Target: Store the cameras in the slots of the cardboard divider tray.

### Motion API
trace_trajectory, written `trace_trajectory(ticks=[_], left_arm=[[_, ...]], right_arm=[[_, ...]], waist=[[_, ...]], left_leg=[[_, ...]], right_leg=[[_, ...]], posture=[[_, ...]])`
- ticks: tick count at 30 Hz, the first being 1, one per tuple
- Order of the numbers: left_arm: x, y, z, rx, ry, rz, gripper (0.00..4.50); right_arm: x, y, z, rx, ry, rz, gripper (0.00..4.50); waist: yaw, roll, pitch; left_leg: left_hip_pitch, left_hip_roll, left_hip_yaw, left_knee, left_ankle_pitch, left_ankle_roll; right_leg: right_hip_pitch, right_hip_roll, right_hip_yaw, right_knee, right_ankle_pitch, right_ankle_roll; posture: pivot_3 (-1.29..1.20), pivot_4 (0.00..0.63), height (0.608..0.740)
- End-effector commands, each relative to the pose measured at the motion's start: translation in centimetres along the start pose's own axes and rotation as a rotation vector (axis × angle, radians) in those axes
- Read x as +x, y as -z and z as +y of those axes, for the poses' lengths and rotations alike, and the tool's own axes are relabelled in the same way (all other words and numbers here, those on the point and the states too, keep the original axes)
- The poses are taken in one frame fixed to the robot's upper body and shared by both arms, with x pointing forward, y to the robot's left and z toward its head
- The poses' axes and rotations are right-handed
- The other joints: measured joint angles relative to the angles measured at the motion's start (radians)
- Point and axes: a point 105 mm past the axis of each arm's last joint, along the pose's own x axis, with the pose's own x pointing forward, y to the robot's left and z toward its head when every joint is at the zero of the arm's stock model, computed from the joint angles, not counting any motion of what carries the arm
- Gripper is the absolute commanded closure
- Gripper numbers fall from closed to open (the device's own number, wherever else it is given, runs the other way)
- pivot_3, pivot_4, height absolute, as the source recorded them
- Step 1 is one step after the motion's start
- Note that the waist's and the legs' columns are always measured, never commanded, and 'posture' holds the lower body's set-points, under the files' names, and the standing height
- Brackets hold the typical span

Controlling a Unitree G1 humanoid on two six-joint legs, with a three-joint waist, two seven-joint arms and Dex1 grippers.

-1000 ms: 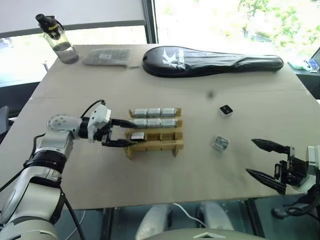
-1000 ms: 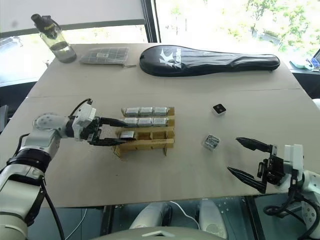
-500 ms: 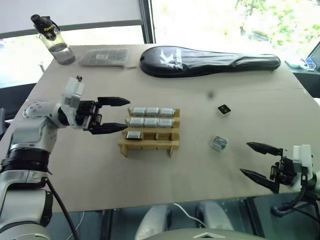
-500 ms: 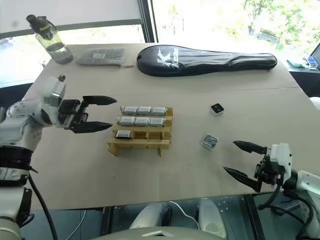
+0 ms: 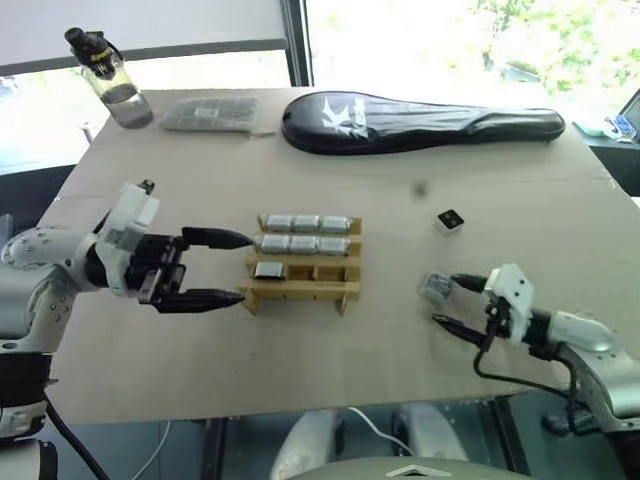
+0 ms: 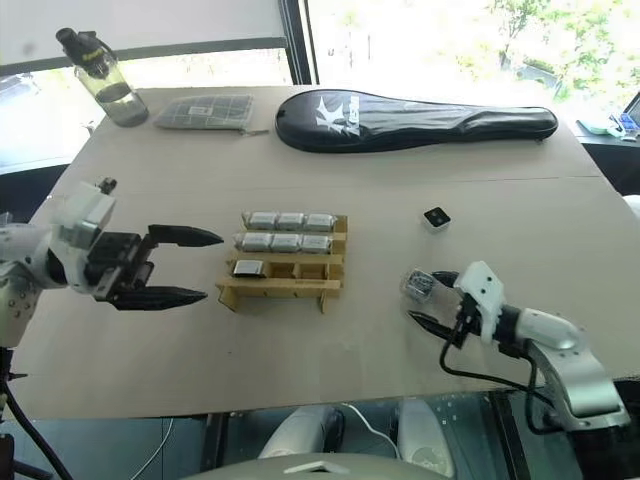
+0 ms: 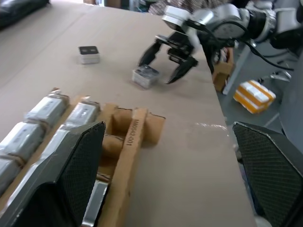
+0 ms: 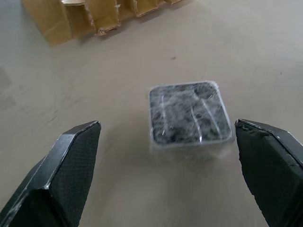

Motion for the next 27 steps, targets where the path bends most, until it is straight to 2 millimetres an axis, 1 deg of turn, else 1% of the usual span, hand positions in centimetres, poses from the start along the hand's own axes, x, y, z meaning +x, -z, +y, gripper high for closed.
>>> trace_trajectory(ticks=[1,4,10,13,15,17,19,20,22,24,25,27], left_arm=[[0.1,-1.4,-0.4,0.057,0.004,-0.017,0.02],[0.2,-1.4,-0.6,0.058,0.019,-0.010,0.02],[0.1,-1.3,-0.8,0.058,0.035,-0.006,0.02],[0.2,-1.1,-0.8,0.055,0.049,0.009,0.02],[0.3,-0.6,-0.8,0.060,0.057,0.032,0.00],[0.4,-0.5,-0.8,0.059,0.061,0.033,0.00],[0.5,-0.5,-0.7,0.059,0.061,0.028,0.00],[0.5,-0.5,-0.7,0.061,0.061,0.027,0.00],[0.6,-0.7,-0.4,0.074,0.050,0.006,0.00],[0.9,-1.6,0.1,0.093,0.028,-0.071,0.00],[1.1,-2.1,0.4,0.104,0.015,-0.105,0.00],[2.0,-3.4,1.4,0.103,-0.030,-0.183,0.00]], right_arm=[[0.6,-0.5,-0.5,0.014,0.024,-0.013,0.00],[0.8,-0.9,-0.7,0.066,0.044,-0.023,0.00],[0.2,0.0,-0.1,0.050,0.010,0.030,0.00],[0.2,-0.1,-0.2,0.043,0.020,0.027,0.00],[0.3,-0.3,-0.4,0.036,0.036,0.015,0.51],[0.4,-0.5,-0.5,0.033,0.042,0.007,1.19],[0.3,-0.6,-0.4,0.035,0.041,0.002,2.13],[0.3,-0.6,-0.4,0.034,0.040,0.000,2.51],[0.2,-0.7,-0.4,0.012,0.046,-0.003,2.54],[0.3,-1.2,-0.4,-0.081,0.044,0.005,2.54],[0.5,-1.8,-0.4,-0.146,0.045,0.006,2.54],[1.5,-4.1,-0.6,-0.329,0.061,-0.028,2.54]], waist=[[0.002,0.000,0.000],[0.000,0.000,0.000],[0.001,0.000,0.000],[0.000,0.000,0.000],[0.000,0.000,0.000],[0.000,0.000,0.000],[0.000,0.000,0.000],[0.000,0.000,0.000],[0.000,0.000,0.000],[0.002,0.000,0.000],[0.002,0.001,0.000],[-0.001,0.000,0.000]], left_leg=[[0.000,0.000,0.000,0.000,0.000,0.000],[0.000,0.000,0.000,-0.001,0.000,0.000],[0.000,0.000,0.000,-0.001,0.000,0.000],[0.000,0.000,0.000,-0.001,0.000,0.000],[0.000,0.000,0.000,-0.001,0.000,0.000],[0.000,0.000,0.000,-0.001,0.000,0.000],[0.000,0.000,0.000,-0.001,0.000,0.000],[0.000,0.000,0.000,-0.001,0.000,0.000],[0.000,0.000,0.000,-0.001,0.000,0.000],[-0.001,0.000,0.000,0.000,0.000,0.000],[0.000,0.000,0.000,0.000,0.000,0.000],[-0.001,0.000,0.000,0.000,0.000,0.000]], right_leg=[[0.000,0.000,0.000,0.000,0.000,0.000],[-0.001,0.000,0.000,0.000,0.000,0.000],[-0.001,0.000,0.000,0.000,0.000,0.000],[-0.001,0.000,0.000,0.000,0.000,0.000],[-0.001,0.000,0.000,0.000,0.000,0.000],[-0.001,0.000,0.000,0.000,0.000,0.000],[-0.001,0.000,0.000,0.000,0.000,0.000],[-0.001,0.000,0.000,0.000,0.000,0.000],[-0.001,0.000,0.000,0.000,0.000,0.000],[-0.001,0.000,0.000,0.000,0.000,0.000],[-0.001,0.000,0.000,0.000,0.000,0.000],[-0.001,0.000,0.000,0.000,0.000,0.000]], posture=[[0.00,0.150,0.740],[0.00,0.150,0.740],[0.00,0.150,0.740],[0.00,0.150,0.740],[0.00,0.150,0.740],[0.00,0.150,0.740],[0.00,0.150,0.740],[0.00,0.150,0.740],[0.00,0.150,0.740],[0.00,0.150,0.740],[0.00,0.150,0.740],[0.00,0.150,0.740]])
